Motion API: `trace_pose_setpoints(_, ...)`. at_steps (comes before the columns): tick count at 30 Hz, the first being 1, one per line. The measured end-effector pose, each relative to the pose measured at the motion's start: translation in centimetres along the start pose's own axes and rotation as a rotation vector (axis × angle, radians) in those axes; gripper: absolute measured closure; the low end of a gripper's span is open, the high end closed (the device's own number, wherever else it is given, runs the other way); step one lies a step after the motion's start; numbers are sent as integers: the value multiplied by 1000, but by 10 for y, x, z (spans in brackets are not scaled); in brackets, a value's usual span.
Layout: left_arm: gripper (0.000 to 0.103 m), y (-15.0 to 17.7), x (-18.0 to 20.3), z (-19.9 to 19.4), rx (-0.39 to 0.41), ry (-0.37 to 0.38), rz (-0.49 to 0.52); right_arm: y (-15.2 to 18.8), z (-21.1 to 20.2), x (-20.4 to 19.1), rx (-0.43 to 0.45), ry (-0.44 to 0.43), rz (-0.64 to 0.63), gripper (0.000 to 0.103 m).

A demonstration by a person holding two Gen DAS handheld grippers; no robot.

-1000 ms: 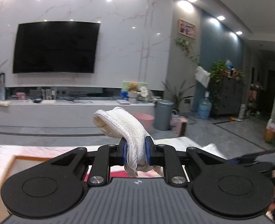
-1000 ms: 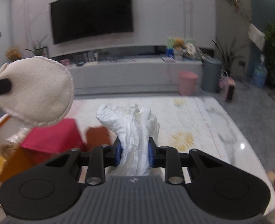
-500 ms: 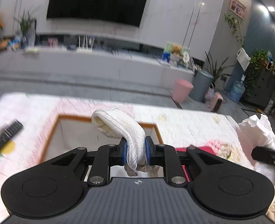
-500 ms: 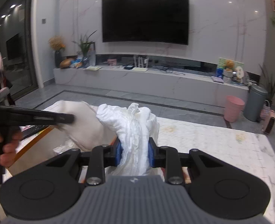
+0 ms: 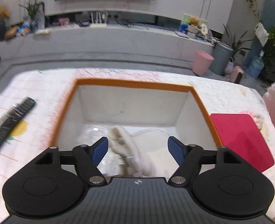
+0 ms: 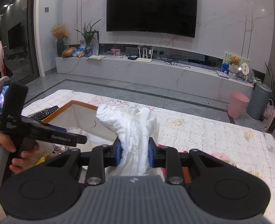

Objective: Organize soft objects
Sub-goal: 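Carry both cloths over the orange box and open the left gripper, then open the right gripper to drop the white cloth into the box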

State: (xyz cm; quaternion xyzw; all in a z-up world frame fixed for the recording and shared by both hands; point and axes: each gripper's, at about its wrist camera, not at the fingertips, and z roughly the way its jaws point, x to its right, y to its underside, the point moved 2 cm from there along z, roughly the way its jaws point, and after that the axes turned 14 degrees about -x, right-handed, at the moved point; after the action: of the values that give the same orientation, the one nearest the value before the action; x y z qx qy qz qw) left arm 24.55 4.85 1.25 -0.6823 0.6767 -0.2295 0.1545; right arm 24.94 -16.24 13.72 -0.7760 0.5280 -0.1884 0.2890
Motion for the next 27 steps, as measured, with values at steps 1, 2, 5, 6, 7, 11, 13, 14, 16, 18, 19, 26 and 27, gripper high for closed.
trace_pose_setpoints(1,17,1,-1,-6,14,-16,1,-3,1,1,3,-5,0,76)
trace_pose_setpoints(2,17,5,-1,-14,27,-31,0,-2,1,-3,6,-14,0,76)
trace_pose_setpoints(5,16,15,-5,-38,60,-66,-21,-9,7,-12,-3,-65,-13,76)
trace_pose_setpoints(6,16,11,-9,-39,65,-74,-32,-11,12,-16,-7,-86,-18,76)
trace_pose_setpoints(7,16,12,-9,-41,75,-86,-48,-14,16,-21,-6,-99,-14,76)
trace_pose_setpoints(11,16,14,-3,-45,112,-116,-38,-25,49,-42,-79,-149,9,76)
trace_pose_setpoints(13,20,15,-2,-40,107,-93,-23,-29,67,-53,-117,-130,-11,77)
trace_pose_setpoints(14,22,14,-2,-38,98,-102,-17,-32,75,-59,-125,-119,-31,77)
trace_pose_setpoints(16,19,14,-7,-36,112,-143,-24,-37,91,-70,-141,-87,-80,77)
trace_pose_setpoints(18,19,16,-14,-33,135,-163,-39,-41,107,-76,-163,-68,-88,77)
trace_pose_setpoints(19,20,16,-18,-31,128,-164,-41,-43,114,-78,-175,-71,-76,77)
trace_pose_setpoints(26,19,14,-47,-20,91,-146,-129,-42,166,-103,-292,33,-160,76)
trace_pose_setpoints(27,19,14,-50,-21,95,-139,-133,-41,172,-105,-303,55,-165,76)
